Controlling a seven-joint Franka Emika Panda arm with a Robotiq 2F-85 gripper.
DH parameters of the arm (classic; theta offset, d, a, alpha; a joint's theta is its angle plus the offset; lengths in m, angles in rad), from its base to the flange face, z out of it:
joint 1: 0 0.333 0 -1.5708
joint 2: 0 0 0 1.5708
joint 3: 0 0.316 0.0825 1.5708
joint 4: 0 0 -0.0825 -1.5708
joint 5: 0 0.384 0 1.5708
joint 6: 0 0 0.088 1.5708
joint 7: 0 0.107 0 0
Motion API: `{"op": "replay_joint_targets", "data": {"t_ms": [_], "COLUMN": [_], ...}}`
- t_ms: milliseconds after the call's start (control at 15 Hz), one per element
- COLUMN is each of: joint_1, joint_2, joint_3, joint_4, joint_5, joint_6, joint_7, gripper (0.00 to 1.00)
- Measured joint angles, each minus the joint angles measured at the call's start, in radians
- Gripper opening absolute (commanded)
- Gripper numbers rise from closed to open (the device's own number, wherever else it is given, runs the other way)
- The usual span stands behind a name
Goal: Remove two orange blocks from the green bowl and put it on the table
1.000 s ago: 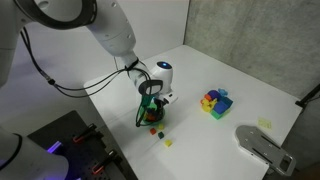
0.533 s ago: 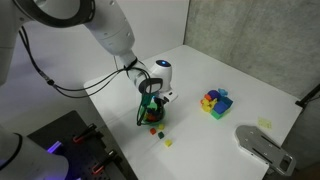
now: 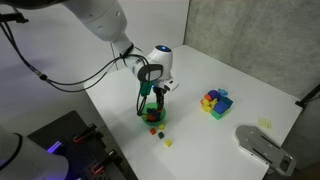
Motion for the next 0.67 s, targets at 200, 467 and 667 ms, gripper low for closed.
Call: {"op": "replay_joint_targets", "data": {"t_ms": [200,467,667], "joint_1": [-0.020,-0.079,-0.136], "joint_2": [-0.058,-0.083,-0.082], "joint_3": [-0.003,-0.017,-0.033], "joint_4": [-0.034,-0.073,-0.096], "joint_5": [-0.026,-0.056,-0.061], "joint_6": [-0.036,-0.041,-0.041], "joint_7": [-0.006,-0.026,-0.059], "gripper": [0.31,0.31,0.31]}}
